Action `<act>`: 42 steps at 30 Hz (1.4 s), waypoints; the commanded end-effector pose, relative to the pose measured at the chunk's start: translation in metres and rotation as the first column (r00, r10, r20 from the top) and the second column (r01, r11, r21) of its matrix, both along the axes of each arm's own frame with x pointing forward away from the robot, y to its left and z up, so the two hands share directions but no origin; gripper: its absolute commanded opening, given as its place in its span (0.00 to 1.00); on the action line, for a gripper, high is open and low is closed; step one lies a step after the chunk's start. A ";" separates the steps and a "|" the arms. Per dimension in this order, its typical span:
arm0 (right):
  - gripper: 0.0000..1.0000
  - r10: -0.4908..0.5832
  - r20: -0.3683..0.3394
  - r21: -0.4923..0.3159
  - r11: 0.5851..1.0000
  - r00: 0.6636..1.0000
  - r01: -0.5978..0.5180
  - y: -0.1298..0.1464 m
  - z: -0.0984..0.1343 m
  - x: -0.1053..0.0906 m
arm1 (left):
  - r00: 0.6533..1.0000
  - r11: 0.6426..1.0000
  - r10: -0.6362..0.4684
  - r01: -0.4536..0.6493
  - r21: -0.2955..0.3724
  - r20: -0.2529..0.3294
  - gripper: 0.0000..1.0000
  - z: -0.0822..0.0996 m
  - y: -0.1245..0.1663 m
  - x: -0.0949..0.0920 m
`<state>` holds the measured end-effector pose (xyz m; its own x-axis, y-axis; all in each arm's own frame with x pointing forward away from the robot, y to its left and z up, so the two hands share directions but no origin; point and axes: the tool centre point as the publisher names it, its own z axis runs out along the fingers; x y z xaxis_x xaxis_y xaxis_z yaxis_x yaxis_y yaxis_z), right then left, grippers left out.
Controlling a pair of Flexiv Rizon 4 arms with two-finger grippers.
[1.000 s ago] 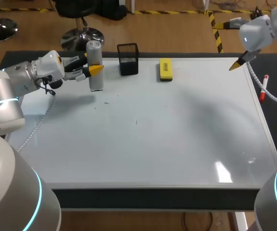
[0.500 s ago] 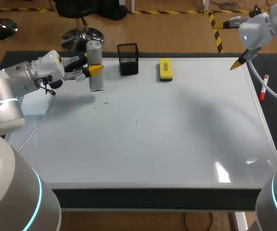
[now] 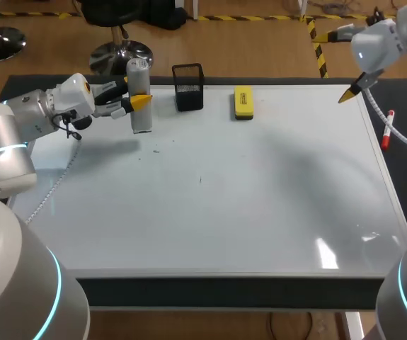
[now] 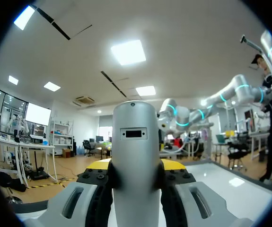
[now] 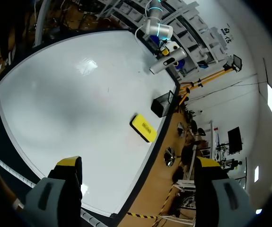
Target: Pick up the inspection probe, press it on each red-marked spot on the whiteboard one by one, put down the probe, pick up the eraser, and wipe off all the red marks.
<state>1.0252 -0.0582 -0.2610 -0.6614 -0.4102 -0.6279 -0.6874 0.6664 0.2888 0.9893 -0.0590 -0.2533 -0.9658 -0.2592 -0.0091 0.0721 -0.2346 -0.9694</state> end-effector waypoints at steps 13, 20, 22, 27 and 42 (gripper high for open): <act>1.00 0.002 -0.001 -0.005 1.000 1.000 -0.002 0.000 0.000 0.000 | 0.983 0.994 -0.111 0.110 0.017 0.145 0.00 0.049 -0.013 0.063; 1.00 0.002 -0.001 -0.005 1.000 1.000 -0.002 0.000 0.000 0.000 | 0.973 0.991 -0.133 0.134 0.010 0.191 0.00 0.068 -0.023 0.086; 1.00 0.002 -0.001 -0.005 1.000 1.000 -0.002 0.000 0.000 0.000 | 0.969 0.989 -0.144 0.147 0.004 0.198 0.00 0.072 -0.028 0.090; 1.00 0.002 -0.001 -0.005 1.000 1.000 -0.002 0.000 0.000 0.000 | 0.962 0.983 -0.176 0.182 -0.013 0.207 0.00 0.078 -0.045 0.098; 1.00 0.002 -0.001 -0.005 1.000 1.000 -0.002 0.000 0.000 0.000 | 0.952 0.973 -0.208 0.224 -0.047 0.225 0.00 0.078 -0.086 0.110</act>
